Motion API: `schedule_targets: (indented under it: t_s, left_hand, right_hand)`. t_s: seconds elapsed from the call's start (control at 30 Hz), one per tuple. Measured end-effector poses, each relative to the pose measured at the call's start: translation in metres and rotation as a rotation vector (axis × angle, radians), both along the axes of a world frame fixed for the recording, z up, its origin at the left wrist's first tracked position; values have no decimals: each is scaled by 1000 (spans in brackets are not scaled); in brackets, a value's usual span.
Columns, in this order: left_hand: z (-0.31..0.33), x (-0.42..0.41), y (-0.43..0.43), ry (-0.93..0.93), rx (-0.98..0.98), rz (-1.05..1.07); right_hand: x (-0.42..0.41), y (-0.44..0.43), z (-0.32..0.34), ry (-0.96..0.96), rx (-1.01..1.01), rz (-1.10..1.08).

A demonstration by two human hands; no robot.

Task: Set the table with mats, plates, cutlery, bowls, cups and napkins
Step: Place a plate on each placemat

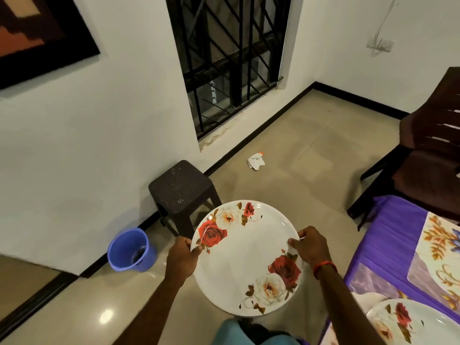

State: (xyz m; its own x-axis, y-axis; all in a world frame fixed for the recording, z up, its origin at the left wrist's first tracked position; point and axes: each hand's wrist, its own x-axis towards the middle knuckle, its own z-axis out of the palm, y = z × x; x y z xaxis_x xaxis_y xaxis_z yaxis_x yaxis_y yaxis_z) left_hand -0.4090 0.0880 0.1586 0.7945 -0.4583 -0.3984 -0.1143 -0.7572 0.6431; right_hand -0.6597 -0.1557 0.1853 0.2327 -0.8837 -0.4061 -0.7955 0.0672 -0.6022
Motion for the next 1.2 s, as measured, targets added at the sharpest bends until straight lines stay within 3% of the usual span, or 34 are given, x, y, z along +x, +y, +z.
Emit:
schedule_targets:
  t_s: [0.17, 0.5, 1.2]
  left_hand:
    - [13, 47, -74, 28, 43, -67]
    - [39, 85, -203, 74, -53, -129]
    - [29, 187, -510, 157, -115, -474]
  right_hand:
    - [28, -52, -1, -49, 57, -94]
    - [50, -138, 18, -105, 28, -241]
    - [104, -340, 59, 39, 16, -504]
